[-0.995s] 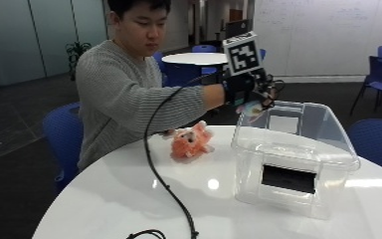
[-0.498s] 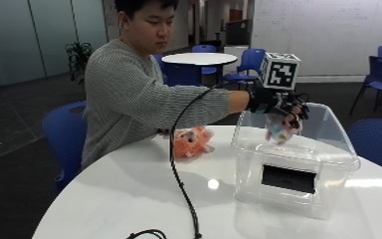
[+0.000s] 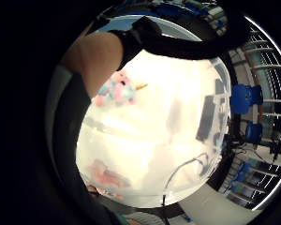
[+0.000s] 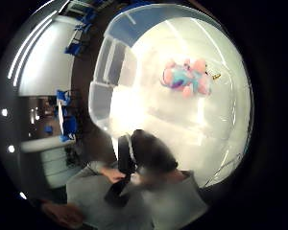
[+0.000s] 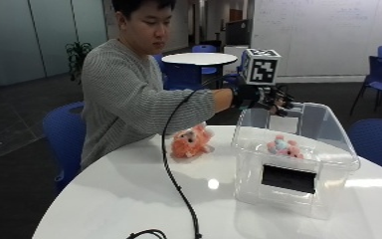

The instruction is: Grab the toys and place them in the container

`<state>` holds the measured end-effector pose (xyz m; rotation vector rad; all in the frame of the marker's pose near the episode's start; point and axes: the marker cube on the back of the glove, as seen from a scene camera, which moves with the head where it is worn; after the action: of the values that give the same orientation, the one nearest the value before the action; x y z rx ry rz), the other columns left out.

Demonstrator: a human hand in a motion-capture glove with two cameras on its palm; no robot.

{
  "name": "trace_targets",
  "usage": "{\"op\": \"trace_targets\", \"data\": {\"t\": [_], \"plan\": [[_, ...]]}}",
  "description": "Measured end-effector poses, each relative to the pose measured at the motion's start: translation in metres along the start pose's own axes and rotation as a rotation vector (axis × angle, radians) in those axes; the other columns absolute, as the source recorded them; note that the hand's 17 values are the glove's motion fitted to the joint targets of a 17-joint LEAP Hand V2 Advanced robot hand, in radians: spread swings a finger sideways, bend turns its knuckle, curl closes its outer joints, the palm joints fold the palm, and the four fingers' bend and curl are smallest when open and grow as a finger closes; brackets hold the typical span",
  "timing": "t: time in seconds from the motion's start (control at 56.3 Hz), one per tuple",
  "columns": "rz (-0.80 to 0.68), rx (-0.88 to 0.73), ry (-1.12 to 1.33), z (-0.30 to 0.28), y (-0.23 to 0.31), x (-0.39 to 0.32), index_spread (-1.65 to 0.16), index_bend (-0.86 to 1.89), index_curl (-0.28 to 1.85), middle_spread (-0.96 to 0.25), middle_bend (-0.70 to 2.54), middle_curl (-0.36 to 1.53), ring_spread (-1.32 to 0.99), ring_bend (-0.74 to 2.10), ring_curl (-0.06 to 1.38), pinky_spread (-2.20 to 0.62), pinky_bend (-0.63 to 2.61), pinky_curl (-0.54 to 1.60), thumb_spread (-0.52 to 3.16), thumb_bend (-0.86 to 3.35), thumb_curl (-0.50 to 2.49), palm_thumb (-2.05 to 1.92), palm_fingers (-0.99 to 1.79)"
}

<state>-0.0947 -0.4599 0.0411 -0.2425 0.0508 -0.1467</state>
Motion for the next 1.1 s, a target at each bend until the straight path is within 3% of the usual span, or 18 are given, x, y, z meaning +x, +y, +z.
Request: {"op": "trace_targets", "data": {"t": [0.107,0.231,0.391,0.675,0.835,1.102], "plan": [[-0.085,0.046,-0.06,-0.001,0.062,-0.026,-0.37,0.12,0.38,-0.16,0.15,0.44,-0.14,0.36,0.4,0.05,1.02,0.36,1.18,-0.05,0.41,-0.05,-0.15],[-0.345,0.049,-0.116,0.002,0.162,-0.014,-0.37,0.14,0.36,-0.15,0.14,0.4,-0.13,0.35,0.4,0.05,0.99,0.35,1.2,-0.05,0.36,-0.05,-0.13],[-0.189,0.028,0.008,0.067,0.213,-0.064,-0.37,0.15,0.34,-0.14,0.16,0.38,-0.12,0.33,0.39,0.05,0.95,0.33,1.21,-0.05,0.32,-0.05,-0.1],[-0.121,-0.059,0.02,0.121,0.216,-0.054,-0.37,0.15,0.32,-0.13,0.16,0.34,-0.11,0.31,0.38,0.05,0.92,0.33,1.25,-0.02,0.28,-0.02,-0.08],[-0.042,-0.135,0.086,0.186,0.211,-0.05,-0.37,0.14,0.31,-0.13,0.16,0.33,-0.11,0.32,0.38,0.05,0.93,0.33,1.27,-0.01,0.29,0.02,-0.07],[-0.043,-0.079,0.113,0.192,0.209,-0.057,-0.33,0.02,0.18,-0.14,0.15,0.29,-0.21,0.84,0.49,-0.09,1.28,0.41,1.27,0.01,0.33,0.14,0.09]]}}
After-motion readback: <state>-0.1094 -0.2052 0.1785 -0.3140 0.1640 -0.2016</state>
